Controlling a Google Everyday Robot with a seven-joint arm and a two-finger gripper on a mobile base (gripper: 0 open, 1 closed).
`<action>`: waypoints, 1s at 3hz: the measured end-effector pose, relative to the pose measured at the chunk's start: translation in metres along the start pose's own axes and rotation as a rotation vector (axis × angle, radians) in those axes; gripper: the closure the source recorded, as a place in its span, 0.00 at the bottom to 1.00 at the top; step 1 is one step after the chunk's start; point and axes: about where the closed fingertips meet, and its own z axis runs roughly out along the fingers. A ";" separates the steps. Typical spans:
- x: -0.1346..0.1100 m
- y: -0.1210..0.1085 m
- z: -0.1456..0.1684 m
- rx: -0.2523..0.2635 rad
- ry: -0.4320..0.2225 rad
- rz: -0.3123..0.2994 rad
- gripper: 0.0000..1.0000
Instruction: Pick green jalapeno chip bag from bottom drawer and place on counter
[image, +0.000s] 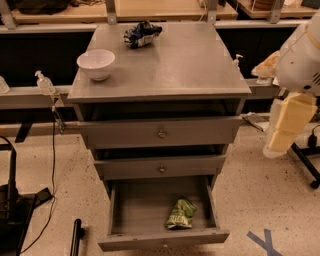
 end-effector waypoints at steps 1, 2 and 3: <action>-0.050 0.010 0.062 -0.171 -0.128 -0.238 0.00; -0.054 0.010 0.072 -0.186 -0.150 -0.302 0.00; -0.055 0.010 0.071 -0.182 -0.148 -0.294 0.00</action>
Offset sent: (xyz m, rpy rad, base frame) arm 0.0116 0.0562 -0.0453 0.0743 0.0888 0.2651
